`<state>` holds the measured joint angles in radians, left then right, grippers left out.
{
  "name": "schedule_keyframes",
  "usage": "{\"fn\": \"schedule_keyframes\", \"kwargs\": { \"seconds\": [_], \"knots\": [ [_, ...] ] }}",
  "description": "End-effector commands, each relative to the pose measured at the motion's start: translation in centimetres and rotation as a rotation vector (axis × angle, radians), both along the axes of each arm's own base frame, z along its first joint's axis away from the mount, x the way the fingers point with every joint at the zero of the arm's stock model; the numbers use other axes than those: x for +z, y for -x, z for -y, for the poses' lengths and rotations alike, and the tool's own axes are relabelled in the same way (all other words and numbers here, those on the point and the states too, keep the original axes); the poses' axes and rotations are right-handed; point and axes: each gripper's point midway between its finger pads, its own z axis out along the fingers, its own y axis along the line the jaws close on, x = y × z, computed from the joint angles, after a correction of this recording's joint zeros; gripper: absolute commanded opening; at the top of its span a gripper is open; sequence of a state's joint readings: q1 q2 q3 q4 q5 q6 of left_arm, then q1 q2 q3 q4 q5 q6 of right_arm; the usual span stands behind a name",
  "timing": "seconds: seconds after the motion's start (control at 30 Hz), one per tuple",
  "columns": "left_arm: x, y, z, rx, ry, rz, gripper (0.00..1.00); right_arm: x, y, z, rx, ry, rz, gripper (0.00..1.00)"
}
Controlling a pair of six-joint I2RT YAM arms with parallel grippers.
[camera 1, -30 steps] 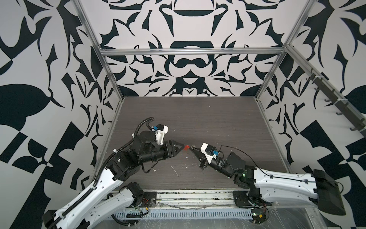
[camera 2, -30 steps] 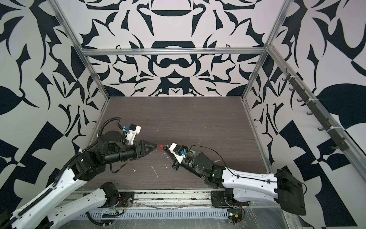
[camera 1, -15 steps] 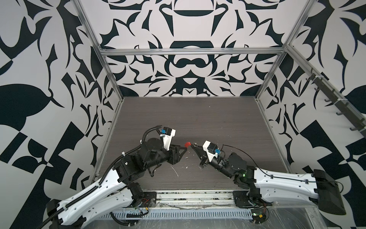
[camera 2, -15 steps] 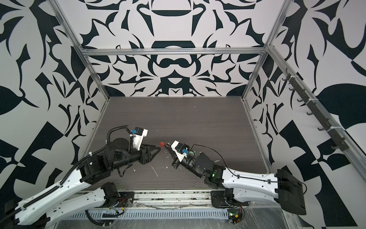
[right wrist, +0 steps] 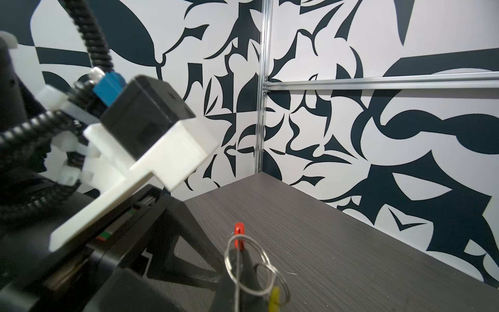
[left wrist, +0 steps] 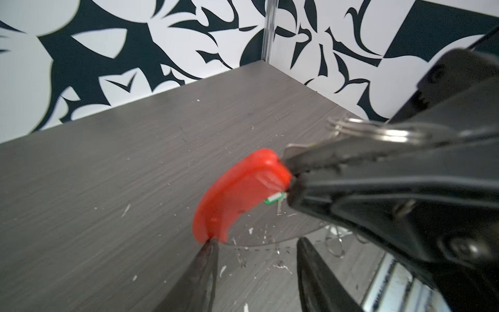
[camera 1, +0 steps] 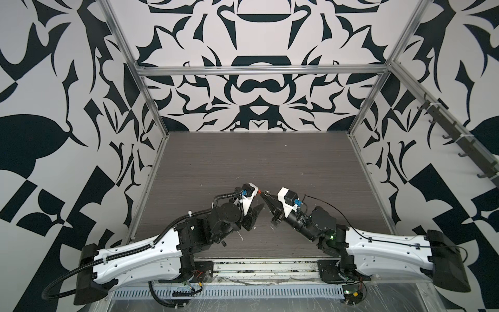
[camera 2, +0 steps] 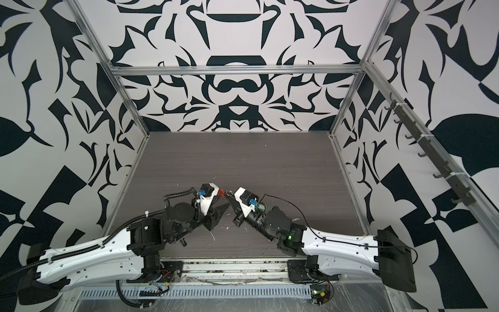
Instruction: Remove the keys from the keyring
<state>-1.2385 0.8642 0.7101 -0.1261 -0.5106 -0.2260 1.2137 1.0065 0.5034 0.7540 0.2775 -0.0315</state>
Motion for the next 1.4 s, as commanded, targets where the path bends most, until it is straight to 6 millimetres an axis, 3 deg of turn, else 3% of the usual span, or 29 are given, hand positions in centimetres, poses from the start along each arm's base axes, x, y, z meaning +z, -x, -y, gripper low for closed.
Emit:
{"fn": "schedule_keyframes", "kwargs": {
  "seconds": [0.0,0.43,0.63,0.83,1.17,1.37],
  "knots": [
    [2.8,-1.8,-0.5,0.088,0.024,0.148,0.49,3.7,1.3,-0.4,0.049,-0.114,0.022,0.0],
    [3.6,-2.7,-1.7,0.162,-0.011,0.253,0.5,3.3,1.8,-0.8,0.063,-0.106,0.015,0.0],
    [3.8,-2.7,-0.9,0.137,-0.006,0.305,0.51,3.4,2.0,-1.1,0.083,-0.116,-0.006,0.0],
    [3.7,-2.5,0.5,0.087,-0.039,0.334,0.38,3.3,2.3,-1.6,0.095,-0.109,-0.017,0.0],
    [4.3,-1.9,0.1,0.072,-0.037,0.366,0.22,3.3,3.1,-2.0,0.147,-0.081,-0.046,0.0],
    [4.6,-1.7,0.2,0.074,-0.041,0.391,0.16,3.3,3.4,-1.4,0.159,-0.076,-0.071,0.05]
  ]
}}
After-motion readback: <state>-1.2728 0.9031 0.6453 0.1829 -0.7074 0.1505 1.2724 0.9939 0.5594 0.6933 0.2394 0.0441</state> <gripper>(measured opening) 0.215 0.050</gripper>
